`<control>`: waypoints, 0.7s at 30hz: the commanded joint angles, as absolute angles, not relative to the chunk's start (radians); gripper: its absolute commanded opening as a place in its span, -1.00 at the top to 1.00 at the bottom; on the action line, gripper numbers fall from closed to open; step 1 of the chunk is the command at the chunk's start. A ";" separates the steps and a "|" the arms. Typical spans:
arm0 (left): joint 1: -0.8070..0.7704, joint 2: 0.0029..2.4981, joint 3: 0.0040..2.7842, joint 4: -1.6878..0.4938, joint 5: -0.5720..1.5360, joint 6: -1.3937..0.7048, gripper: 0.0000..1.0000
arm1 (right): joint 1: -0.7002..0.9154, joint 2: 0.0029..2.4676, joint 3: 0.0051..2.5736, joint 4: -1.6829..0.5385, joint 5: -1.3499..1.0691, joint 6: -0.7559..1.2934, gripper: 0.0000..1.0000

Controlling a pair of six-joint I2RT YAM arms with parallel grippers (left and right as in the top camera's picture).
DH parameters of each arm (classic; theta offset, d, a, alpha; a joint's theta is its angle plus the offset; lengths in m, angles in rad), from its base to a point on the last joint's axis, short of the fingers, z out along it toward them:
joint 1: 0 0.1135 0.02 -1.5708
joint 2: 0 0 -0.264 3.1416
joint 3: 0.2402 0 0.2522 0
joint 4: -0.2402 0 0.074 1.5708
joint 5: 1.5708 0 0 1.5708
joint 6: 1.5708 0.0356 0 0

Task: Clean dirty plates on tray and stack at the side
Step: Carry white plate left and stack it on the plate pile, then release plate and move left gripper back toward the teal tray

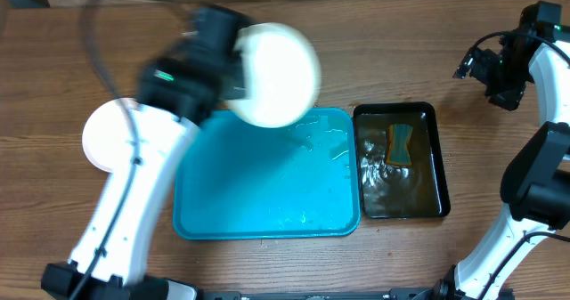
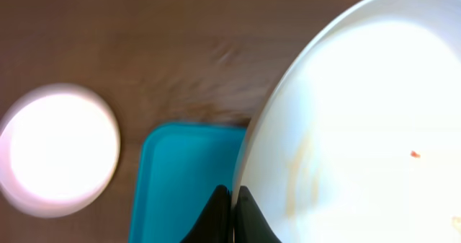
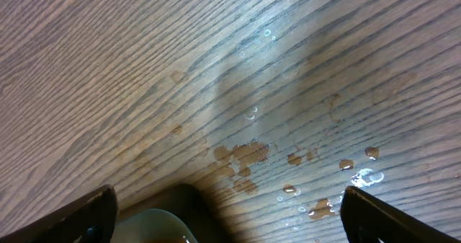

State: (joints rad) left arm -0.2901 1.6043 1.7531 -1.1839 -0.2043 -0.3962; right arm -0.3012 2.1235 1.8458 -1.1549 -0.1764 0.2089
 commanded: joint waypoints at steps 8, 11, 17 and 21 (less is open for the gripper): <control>0.370 1.688 1.481 -1.118 0.078 -0.414 0.92 | -0.304 2.093 1.859 -1.153 -0.181 0.210 -1.00; 0.508 1.695 1.383 -1.047 0.084 -0.415 0.91 | -0.304 2.093 1.859 -1.153 -0.181 0.209 -1.00; 0.701 1.695 1.287 -0.930 0.126 -0.431 0.91 | -0.304 2.093 1.859 -1.153 -0.181 0.210 -1.00; 0.748 1.695 1.274 -0.896 0.173 -0.431 0.14 | -0.304 2.093 1.859 -1.153 -0.181 0.209 -1.00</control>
